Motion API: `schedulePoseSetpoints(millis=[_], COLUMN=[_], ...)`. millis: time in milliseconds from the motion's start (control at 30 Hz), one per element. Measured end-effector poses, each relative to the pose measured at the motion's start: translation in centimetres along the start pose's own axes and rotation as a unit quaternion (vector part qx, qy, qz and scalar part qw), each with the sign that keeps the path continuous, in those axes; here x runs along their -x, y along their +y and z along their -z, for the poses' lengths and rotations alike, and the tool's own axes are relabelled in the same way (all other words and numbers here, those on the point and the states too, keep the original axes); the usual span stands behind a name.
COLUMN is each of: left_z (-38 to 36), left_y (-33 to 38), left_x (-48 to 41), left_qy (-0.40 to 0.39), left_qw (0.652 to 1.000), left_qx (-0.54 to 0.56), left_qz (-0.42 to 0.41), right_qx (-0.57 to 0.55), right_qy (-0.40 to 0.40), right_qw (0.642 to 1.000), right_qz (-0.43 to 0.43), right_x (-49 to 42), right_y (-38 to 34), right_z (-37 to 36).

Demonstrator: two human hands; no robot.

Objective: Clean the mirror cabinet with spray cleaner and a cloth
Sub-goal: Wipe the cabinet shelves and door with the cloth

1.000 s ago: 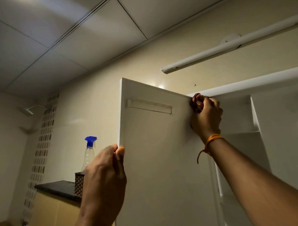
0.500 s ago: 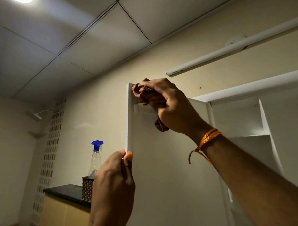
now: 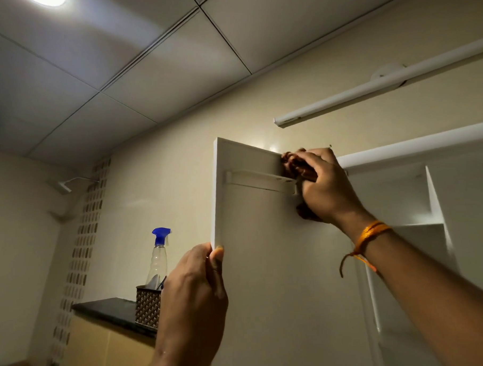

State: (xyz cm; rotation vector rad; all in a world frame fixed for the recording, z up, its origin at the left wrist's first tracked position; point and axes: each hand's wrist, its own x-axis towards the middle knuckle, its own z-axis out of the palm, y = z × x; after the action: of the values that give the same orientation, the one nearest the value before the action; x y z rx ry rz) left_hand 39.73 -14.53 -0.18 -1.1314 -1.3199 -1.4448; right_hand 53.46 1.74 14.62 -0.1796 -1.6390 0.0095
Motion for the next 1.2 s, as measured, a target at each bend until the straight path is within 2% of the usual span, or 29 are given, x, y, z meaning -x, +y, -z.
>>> schedulePoseSetpoints(millis=[67,233,367,467,700,767,833,900,1033,1133,1200], left_z=[0.1,0.4,0.5,0.5,0.4,0.5,0.6,0.6,1.0,1.7,2.2], left_y=[0.0,0.2,-0.2,-0.2,0.3,0.8,1.4,1.9,3.1,4.8,6.1], left_x=[0.0,0.0,-0.1,-0.1,0.1,0.2,0.4,0.6,0.8,1.2,1.5], left_qy=[-0.006,-0.022,-0.032,-0.023,-0.013,-0.004,0.007,0.01,-0.009,-0.03,-0.035], left_qw=[1.0,1.0,0.999,1.0,0.999,0.999,0.999,0.999,0.997,0.993,0.988], left_qx=[0.005,0.018,0.018,0.016,0.028,0.029,0.032,0.04,0.065,0.107,0.147], left_qz=[0.001,0.0,0.003,-0.007,0.01,0.017,0.019,0.023,0.032,0.032,0.029], right_qx=[-0.003,-0.044,-0.004,-0.025,0.051,0.05,0.04,0.027,-0.067,-0.166,-0.174], right_qy=[-0.026,-0.152,-0.125,-0.115,-0.046,-0.062,-0.087,-0.081,-0.042,-0.056,-0.059], right_qw=[0.998,0.973,0.97,0.976,0.998,0.994,0.989,0.992,0.997,0.984,0.982], right_qz=[0.057,0.168,0.209,0.184,-0.009,-0.078,-0.109,-0.094,-0.001,0.013,0.036], right_x=[-0.2,-0.3,0.2,-0.1,0.8,3.0,6.5,10.9,18.8,20.2,18.8], right_y=[-2.4,-8.8,-9.0,-7.2,1.1,3.6,4.3,2.9,-2.1,-5.9,-7.7], right_z=[-0.5,-1.7,-2.4,-1.5,2.0,2.4,2.0,1.2,-0.6,0.2,1.4])
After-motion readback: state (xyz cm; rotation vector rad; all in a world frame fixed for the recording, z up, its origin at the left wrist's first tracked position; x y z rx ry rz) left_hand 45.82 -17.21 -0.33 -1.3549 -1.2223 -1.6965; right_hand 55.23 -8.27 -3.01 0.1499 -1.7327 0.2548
